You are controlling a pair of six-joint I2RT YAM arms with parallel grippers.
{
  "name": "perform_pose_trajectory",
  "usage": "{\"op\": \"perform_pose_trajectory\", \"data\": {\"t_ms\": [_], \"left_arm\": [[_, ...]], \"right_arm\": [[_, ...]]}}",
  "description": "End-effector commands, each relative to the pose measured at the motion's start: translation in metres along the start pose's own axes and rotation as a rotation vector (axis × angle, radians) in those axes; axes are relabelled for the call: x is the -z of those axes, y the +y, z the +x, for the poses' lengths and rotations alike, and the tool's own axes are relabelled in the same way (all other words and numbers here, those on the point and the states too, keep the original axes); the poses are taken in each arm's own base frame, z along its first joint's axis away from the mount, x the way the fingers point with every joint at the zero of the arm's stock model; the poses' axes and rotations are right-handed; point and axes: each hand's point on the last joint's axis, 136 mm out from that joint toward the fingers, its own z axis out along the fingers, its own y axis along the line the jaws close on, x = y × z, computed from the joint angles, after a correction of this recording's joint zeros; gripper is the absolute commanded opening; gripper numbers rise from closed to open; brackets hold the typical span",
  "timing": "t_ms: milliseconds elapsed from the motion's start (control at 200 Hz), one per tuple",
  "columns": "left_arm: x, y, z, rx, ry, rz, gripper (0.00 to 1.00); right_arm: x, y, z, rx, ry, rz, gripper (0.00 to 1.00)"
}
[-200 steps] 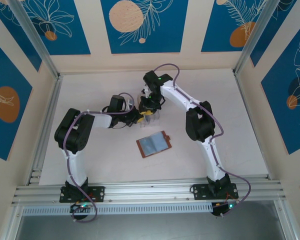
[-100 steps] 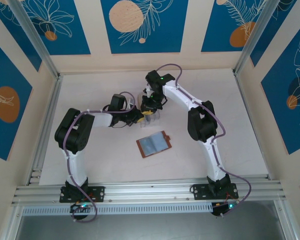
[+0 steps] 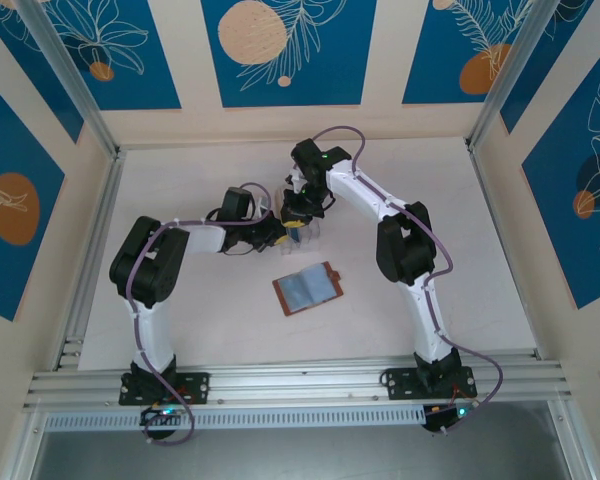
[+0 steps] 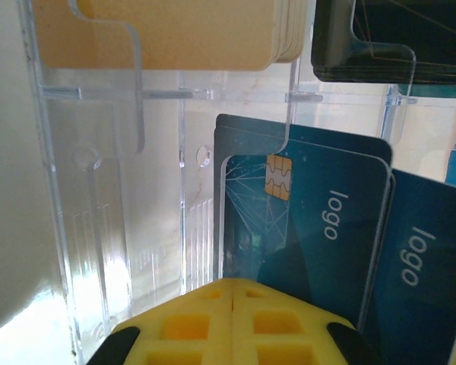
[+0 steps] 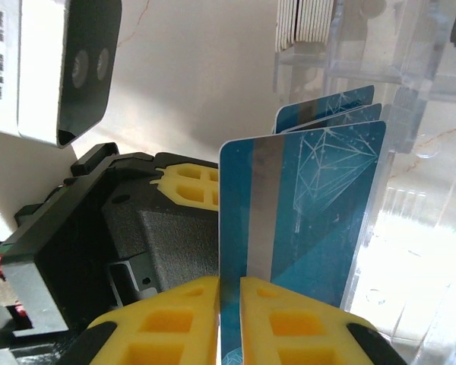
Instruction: Put the credit cards into the card holder
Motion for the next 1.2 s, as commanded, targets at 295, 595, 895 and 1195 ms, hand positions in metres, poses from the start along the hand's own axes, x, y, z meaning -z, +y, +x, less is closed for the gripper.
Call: {"op": "perform_pose_trajectory", "data": {"t_ms": [295,595,895,1195], "left_arm": [[-0.009,-0.009,0.005,-0.051,0.017,-0.014,0.05],[-0.009,-0.009,0.005,-0.052,0.017,-0.014,0.05],[-0.008,-0.009,0.006,-0.055,0.02,-0.021,0.05],[-0.005,-0.009,0.005,-0.07,0.021,-0.037,0.05]], "right_arm": [[0.005,0.002,0.01,0.021,0.005,0.037,0.21],[0.002,-0.001,0.009,0.022,0.008,0.046,0.15],[0.007,-0.003,0.009,0.024,0.003,0.055,0.04],[0.027,-0.01,0.007,0.027,-0.04,0.101,0.0]]}}
